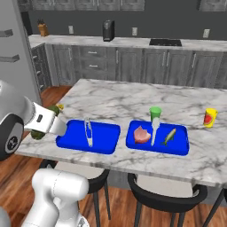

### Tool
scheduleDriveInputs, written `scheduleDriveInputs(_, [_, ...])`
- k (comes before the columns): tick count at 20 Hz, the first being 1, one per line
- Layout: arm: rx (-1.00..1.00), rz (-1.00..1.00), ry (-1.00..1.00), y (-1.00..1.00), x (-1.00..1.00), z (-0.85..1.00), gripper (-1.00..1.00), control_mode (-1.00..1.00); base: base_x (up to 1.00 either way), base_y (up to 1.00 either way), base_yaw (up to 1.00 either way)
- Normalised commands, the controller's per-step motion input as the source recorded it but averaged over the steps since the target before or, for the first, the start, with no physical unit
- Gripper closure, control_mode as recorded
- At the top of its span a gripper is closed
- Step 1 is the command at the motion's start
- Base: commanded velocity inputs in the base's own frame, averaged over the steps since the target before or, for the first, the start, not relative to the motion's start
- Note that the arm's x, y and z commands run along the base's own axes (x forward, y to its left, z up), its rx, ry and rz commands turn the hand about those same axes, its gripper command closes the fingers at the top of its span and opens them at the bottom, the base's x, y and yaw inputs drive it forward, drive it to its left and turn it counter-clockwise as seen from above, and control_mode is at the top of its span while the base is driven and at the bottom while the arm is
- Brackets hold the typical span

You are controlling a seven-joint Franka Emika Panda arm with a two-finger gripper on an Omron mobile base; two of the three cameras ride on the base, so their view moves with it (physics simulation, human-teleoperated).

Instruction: Gather the corn and cucumber from the fridge and place them on a tray on the dining counter. Then gather the steak and fish from the fridge and place them on the other tray.

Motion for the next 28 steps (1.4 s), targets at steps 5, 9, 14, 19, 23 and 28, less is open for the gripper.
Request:
scheduleDriveInputs(5, [-0.02,0.0,0.15,0.07,1.0,-0.59,1.0,-1.0,0.0,0.0,0.0])
scheduleDriveInputs(9, [-0.1,0.12,0.13,0.29,0.87,-0.93,1.0,-1.0,0.0,0.0,0.0])
scheduleDriveInputs(14, [-0.05,0.26,0.02,0.06,0.57,-0.76,1.0,-1.0,0.0,0.0,0.0])
scheduleDriveInputs(19, [0.0,0.25,0.0,0.04,0.32,-0.42,1.0,-1.0,0.0,0.0,0.0])
scheduleDriveInputs(23, [-0.01,0.12,0.06,0.25,0.19,-0.17,1.0,-1.0,0.0,0.0,0.0])
scheduleDriveInputs(28, [0.0,0.02,0.12,0.27,0.46,-0.1,1.0,-1.0,0.0,0.0,0.0])
